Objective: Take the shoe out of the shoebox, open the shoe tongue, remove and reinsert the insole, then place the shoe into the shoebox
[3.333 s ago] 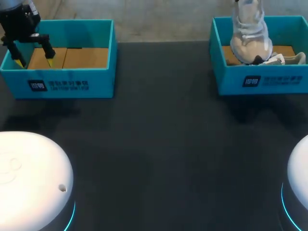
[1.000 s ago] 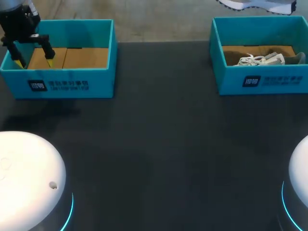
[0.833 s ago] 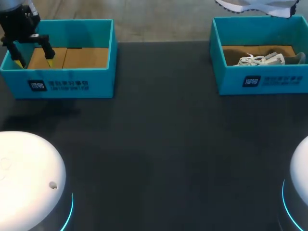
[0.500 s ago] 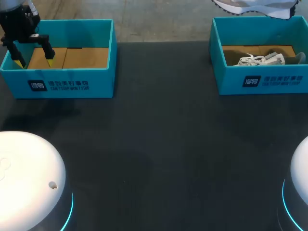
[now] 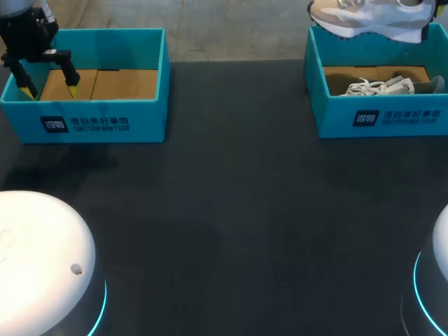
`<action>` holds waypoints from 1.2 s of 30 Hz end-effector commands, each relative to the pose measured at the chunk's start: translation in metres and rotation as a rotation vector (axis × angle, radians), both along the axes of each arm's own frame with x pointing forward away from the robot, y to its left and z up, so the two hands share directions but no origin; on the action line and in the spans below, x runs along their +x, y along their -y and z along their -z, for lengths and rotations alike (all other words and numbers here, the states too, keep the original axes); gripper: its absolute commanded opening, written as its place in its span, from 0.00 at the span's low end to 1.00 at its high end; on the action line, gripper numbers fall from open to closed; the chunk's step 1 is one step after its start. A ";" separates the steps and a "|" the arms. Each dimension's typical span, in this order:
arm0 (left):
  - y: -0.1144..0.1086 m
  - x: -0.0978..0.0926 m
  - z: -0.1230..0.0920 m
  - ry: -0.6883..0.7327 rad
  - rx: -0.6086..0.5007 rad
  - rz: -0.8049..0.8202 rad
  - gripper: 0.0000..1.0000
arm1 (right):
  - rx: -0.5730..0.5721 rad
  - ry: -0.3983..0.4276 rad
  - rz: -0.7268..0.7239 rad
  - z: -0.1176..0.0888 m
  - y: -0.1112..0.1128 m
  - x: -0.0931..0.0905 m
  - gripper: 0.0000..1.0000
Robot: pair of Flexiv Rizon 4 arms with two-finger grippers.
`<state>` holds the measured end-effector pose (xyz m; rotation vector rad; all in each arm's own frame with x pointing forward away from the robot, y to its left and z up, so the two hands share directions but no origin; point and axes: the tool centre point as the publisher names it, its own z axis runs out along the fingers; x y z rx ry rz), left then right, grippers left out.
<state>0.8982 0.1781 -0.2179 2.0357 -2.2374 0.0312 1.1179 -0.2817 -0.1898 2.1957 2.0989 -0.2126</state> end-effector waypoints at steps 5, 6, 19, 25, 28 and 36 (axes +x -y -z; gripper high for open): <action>0.000 -0.001 0.000 0.002 0.001 -0.001 1.00 | -0.006 0.000 -0.050 0.028 0.014 0.000 0.00; 0.000 -0.001 0.000 0.002 0.001 -0.001 1.00 | -0.006 0.000 -0.050 0.028 0.014 0.000 0.00; 0.000 -0.001 0.000 0.002 0.001 -0.001 1.00 | -0.006 0.000 -0.050 0.028 0.014 0.000 0.00; 0.000 -0.001 0.000 0.002 0.001 -0.001 1.00 | -0.013 0.064 -0.062 0.038 0.023 0.007 0.00; 0.000 -0.001 0.000 0.002 0.001 -0.001 1.00 | -0.038 0.079 -0.067 0.047 0.029 0.013 0.00; 0.000 -0.001 0.000 0.002 0.001 -0.001 1.00 | -0.040 0.088 -0.105 0.070 0.046 0.025 0.00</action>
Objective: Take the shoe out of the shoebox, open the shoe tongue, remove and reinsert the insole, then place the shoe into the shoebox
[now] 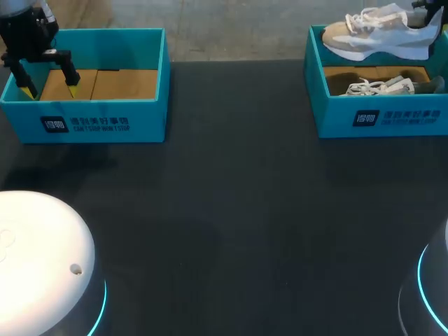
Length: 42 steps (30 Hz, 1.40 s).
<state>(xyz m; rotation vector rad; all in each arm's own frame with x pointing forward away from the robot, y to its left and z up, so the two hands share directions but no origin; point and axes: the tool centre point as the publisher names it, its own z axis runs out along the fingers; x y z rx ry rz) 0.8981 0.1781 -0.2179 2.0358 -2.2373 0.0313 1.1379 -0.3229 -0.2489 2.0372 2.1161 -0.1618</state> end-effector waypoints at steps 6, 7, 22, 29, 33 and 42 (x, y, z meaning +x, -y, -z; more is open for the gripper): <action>0.000 -0.001 0.000 0.002 0.001 -0.001 1.00 | 0.002 0.005 -0.026 0.019 0.006 0.010 0.00; 0.000 -0.001 0.000 0.002 0.001 -0.001 1.00 | -0.001 -0.003 -0.020 0.020 0.006 0.010 0.00; 0.000 -0.001 0.000 0.002 0.001 -0.001 1.00 | -0.023 -0.011 0.005 0.038 0.009 0.026 0.00; 0.000 -0.001 0.000 0.002 0.001 -0.001 1.00 | -0.020 -0.013 0.021 0.048 0.017 0.035 0.00; 0.000 -0.001 0.000 0.002 0.001 -0.001 1.00 | -0.023 -0.020 0.028 0.056 0.022 0.038 0.00; 0.000 -0.001 0.000 0.002 0.001 -0.001 1.00 | -0.014 -0.040 0.039 0.072 0.033 0.045 0.00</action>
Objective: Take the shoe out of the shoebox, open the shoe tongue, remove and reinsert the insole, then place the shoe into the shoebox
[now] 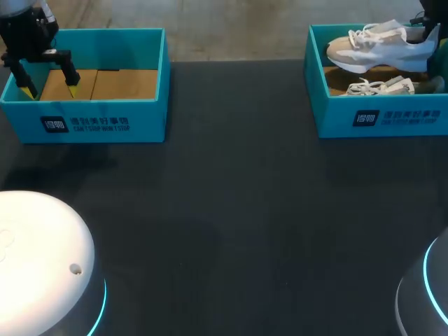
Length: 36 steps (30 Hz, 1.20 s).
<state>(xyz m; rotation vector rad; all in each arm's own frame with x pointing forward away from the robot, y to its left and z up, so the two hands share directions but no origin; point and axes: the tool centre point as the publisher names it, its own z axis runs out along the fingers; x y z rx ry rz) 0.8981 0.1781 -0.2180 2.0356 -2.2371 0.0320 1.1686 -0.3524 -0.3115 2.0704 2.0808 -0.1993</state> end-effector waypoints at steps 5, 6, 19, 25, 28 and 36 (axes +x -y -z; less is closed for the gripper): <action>0.000 -0.001 0.000 0.001 0.002 -0.001 1.00 | 0.007 -0.036 0.000 0.019 0.002 0.019 0.00; 0.000 -0.001 0.000 0.001 0.002 -0.001 1.00 | 0.005 -0.041 0.000 0.021 0.001 0.020 0.00; 0.000 -0.001 0.000 0.001 0.002 -0.001 1.00 | 0.007 -0.054 0.027 0.035 0.001 0.022 0.00; 0.000 -0.001 0.000 0.001 0.002 -0.001 1.00 | 0.022 -0.066 0.042 0.044 -0.004 0.020 0.00; 0.000 -0.001 0.000 0.001 0.002 -0.001 1.00 | 0.029 -0.075 0.042 0.049 -0.005 0.020 0.00; 0.000 -0.001 0.000 0.001 0.002 -0.001 1.00 | 0.042 -0.081 0.053 0.055 -0.004 0.019 0.00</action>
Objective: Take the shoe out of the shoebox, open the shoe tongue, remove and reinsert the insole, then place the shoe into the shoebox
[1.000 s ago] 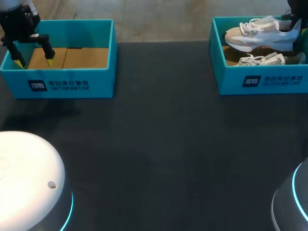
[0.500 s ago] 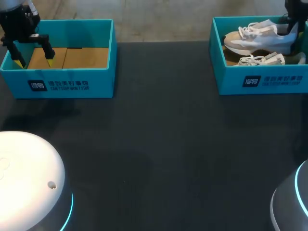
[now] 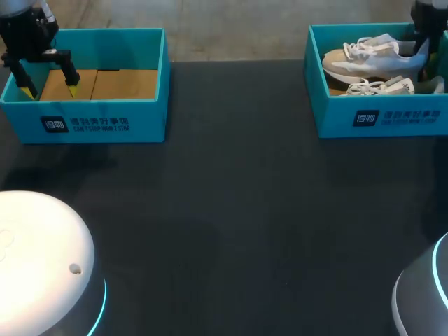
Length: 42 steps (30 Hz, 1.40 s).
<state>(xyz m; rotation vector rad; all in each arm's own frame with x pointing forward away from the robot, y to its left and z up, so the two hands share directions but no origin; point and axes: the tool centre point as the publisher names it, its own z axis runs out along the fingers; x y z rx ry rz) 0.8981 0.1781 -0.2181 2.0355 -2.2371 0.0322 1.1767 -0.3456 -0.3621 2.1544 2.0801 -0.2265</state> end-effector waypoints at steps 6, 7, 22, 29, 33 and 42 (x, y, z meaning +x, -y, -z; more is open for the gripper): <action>0.000 -0.001 0.000 0.001 0.002 -0.001 1.00 | 0.022 -0.044 0.013 0.012 0.003 0.010 0.00; 0.000 -0.001 0.000 0.001 0.002 -0.001 1.00 | 0.025 -0.048 0.015 0.013 0.003 0.010 0.00; 0.000 -0.001 0.000 0.001 0.002 -0.001 1.00 | 0.047 -0.084 0.028 0.027 0.002 0.006 0.07; 0.000 -0.001 0.000 0.001 0.002 -0.001 1.00 | 0.056 -0.087 0.039 0.028 0.002 0.005 0.42; 0.000 -0.001 0.000 0.001 0.002 -0.001 1.00 | 0.059 -0.090 0.041 0.029 0.002 0.006 0.45; 0.000 -0.001 0.000 0.001 0.002 -0.001 1.00 | 0.061 -0.073 0.040 0.003 -0.008 0.005 1.00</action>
